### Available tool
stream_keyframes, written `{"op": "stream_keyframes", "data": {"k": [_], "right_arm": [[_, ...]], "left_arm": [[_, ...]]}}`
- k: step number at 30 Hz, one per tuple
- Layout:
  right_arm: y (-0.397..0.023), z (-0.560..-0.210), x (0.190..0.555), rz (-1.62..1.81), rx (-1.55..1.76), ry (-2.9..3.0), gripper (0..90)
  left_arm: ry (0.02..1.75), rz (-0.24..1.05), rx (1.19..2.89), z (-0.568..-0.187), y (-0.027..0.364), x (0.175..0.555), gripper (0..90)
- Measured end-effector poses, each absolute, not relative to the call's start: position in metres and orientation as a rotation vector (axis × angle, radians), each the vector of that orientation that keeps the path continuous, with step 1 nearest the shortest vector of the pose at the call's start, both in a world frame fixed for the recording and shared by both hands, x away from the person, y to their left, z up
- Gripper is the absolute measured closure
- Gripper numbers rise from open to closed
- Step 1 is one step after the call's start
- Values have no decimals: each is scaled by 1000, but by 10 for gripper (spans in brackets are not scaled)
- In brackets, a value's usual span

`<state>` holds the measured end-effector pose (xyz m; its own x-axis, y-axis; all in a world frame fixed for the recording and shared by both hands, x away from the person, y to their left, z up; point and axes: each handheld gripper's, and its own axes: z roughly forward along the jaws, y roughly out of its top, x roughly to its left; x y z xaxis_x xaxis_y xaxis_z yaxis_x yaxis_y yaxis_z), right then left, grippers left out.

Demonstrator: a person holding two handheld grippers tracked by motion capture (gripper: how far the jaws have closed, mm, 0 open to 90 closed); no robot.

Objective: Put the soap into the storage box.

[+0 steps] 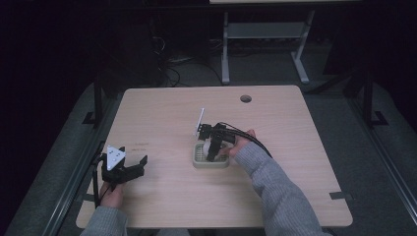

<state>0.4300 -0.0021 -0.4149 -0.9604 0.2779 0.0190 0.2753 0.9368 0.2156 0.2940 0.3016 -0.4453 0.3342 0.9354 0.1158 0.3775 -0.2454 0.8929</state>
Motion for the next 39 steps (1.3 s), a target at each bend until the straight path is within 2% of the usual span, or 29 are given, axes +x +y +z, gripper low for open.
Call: {"op": "stream_keyframes", "data": {"k": [30, 39], "right_arm": [[-1, -413, 428, 332, 450, 3075, 234], [-4, -407, 426, 375, 449, 3068, 209]], "left_arm": [[1169, 883, 1781, -445, 302, 294, 128], [1168, 883, 1780, -444, 302, 294, 128]]}}
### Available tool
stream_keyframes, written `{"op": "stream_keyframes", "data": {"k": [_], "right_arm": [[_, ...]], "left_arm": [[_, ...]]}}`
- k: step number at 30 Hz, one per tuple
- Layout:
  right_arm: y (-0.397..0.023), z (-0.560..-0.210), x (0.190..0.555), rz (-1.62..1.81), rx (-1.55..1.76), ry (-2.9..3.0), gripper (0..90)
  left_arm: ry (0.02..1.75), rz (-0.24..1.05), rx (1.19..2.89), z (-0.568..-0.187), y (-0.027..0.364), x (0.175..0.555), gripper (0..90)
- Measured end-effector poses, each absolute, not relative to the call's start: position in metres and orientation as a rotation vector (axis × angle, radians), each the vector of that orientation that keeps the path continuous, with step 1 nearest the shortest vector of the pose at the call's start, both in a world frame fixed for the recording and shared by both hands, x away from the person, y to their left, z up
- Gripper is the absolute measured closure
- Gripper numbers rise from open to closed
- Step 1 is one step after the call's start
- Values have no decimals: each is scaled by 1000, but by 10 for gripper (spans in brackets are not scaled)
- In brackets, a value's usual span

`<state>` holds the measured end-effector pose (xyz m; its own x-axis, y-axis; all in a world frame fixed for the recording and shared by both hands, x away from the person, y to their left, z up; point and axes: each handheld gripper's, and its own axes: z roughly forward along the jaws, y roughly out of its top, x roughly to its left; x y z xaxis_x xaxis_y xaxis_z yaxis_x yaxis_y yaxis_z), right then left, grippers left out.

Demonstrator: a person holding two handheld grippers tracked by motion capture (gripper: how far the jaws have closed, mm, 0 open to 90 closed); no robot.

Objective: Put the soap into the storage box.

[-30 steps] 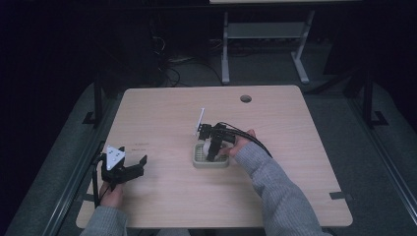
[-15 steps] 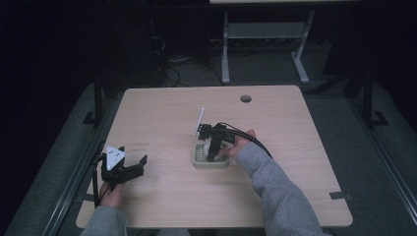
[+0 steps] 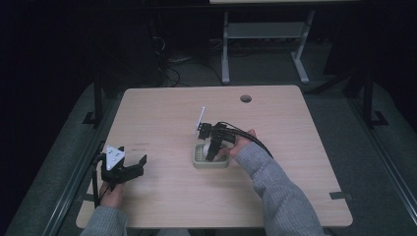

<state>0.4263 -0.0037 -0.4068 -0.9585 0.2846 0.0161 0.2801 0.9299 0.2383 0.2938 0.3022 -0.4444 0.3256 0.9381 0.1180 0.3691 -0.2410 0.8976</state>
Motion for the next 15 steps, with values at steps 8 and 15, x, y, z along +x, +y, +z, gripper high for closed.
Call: {"op": "stream_keyframes", "data": {"k": [8, 15], "right_arm": [[-9, -399, 424, 421, 464, 3062, 204], [-15, -395, 423, 443, 475, 3057, 208]], "left_arm": [[1169, 883, 1781, -444, 302, 294, 128], [1169, 879, 1791, -444, 302, 293, 128]]}}
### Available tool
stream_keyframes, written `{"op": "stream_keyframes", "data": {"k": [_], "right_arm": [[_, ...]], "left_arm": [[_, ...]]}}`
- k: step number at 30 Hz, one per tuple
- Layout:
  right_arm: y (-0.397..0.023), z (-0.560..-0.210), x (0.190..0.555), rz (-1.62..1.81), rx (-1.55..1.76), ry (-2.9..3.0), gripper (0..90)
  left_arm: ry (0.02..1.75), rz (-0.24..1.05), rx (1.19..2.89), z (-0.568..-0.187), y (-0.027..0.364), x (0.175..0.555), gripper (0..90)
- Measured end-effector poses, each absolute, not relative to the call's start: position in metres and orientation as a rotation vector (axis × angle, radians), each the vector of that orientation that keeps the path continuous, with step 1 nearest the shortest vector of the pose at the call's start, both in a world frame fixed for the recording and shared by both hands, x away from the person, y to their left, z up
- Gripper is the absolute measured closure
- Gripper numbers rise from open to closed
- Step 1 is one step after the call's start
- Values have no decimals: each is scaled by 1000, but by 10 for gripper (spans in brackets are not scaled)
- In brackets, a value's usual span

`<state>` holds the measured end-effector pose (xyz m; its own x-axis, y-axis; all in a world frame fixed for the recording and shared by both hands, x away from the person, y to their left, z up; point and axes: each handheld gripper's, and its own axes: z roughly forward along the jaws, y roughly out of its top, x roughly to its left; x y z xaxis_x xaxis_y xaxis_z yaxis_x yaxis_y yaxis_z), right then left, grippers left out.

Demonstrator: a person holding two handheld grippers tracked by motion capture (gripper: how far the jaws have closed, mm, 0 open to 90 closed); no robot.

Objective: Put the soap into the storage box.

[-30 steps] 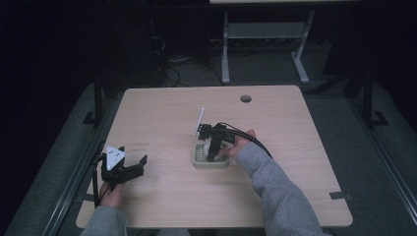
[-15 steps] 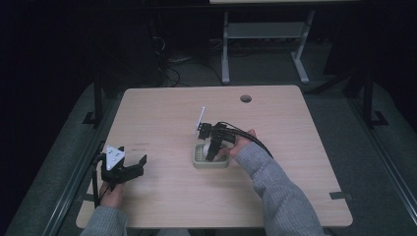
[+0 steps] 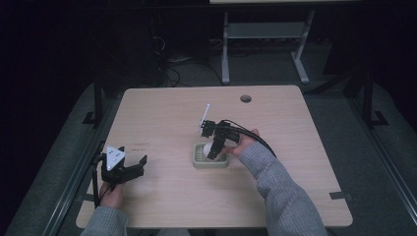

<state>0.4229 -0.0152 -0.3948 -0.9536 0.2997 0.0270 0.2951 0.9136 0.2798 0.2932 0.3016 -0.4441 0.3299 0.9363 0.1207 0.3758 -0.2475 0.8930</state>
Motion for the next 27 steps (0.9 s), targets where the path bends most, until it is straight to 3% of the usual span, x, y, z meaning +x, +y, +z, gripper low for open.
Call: {"op": "stream_keyframes", "data": {"k": [27], "right_arm": [[-57, -374, 415, 514, 578, 2992, 219]], "left_arm": [[1173, 877, 1786, -444, 303, 292, 128]]}}
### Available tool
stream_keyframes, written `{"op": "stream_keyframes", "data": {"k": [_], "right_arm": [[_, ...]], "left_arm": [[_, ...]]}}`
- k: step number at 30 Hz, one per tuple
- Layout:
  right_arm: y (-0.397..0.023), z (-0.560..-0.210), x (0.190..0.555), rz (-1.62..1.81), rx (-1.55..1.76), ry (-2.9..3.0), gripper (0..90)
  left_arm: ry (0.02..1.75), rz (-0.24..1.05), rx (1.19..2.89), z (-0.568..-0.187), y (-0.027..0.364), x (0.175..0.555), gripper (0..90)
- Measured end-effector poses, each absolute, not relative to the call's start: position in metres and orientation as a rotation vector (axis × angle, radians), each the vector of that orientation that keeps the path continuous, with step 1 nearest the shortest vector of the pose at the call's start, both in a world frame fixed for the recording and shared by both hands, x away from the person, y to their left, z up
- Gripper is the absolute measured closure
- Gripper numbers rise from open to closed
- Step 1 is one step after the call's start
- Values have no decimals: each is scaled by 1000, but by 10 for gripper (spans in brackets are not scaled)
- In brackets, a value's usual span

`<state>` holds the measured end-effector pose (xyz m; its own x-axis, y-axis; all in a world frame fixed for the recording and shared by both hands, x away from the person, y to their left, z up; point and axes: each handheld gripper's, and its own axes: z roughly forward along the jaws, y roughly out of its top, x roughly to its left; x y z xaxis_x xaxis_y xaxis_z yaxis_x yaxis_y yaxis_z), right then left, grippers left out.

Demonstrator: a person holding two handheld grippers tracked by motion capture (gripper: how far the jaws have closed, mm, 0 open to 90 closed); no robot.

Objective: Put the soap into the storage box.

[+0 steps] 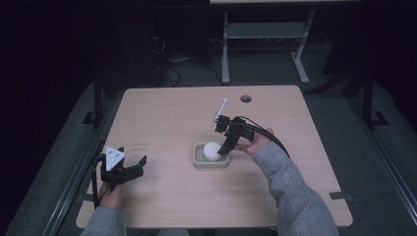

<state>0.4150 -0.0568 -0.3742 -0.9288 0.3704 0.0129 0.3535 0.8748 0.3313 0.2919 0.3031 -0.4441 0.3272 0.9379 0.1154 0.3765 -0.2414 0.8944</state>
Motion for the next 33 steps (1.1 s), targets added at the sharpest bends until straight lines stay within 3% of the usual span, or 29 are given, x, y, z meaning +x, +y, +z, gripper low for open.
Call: {"op": "stream_keyframes", "data": {"k": [33], "right_arm": [[-95, -371, 404, 539, 662, 2952, 225]], "left_arm": [[1166, 874, 1787, -444, 303, 291, 128]]}}
